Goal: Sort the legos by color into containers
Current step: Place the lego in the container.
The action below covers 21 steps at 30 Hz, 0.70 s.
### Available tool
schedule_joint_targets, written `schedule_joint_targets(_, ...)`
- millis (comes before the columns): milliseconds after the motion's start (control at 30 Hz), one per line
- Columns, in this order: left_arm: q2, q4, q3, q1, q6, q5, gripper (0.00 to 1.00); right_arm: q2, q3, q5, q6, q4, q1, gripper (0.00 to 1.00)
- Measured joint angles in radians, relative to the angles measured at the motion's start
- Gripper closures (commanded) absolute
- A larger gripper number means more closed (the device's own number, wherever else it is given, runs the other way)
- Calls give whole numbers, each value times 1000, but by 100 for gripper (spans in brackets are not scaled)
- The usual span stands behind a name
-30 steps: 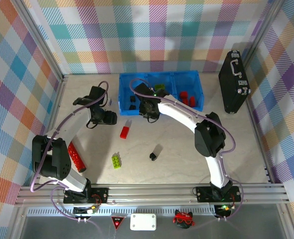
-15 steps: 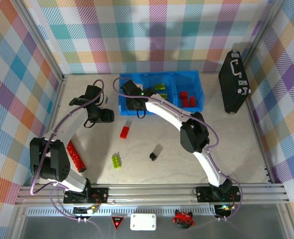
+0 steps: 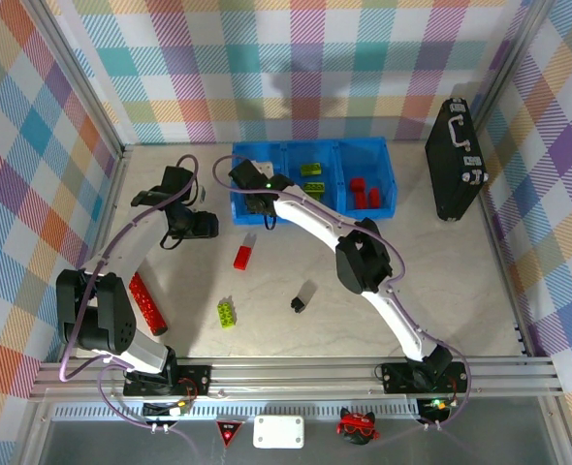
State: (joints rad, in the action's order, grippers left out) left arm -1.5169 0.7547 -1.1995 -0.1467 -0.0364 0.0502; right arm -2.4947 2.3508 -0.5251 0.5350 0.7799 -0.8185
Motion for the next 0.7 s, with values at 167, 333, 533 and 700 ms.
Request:
schedule_joint_targets(167,0,0,1,0,0,1,39,0,1,-13,-2,0,0,56)
schedule_joint_targets(333,0,-2,1,0,0,1,39,0,1,5,-1,13,0,55)
schedule_joint_targets(533,0,-2,1,0,0,3,39,48,-31,78,-12,67,0,51)
schedule_joint_targets(700,0,-2,1,0,0,10,39,148,-74,169,-57,122,0,49)
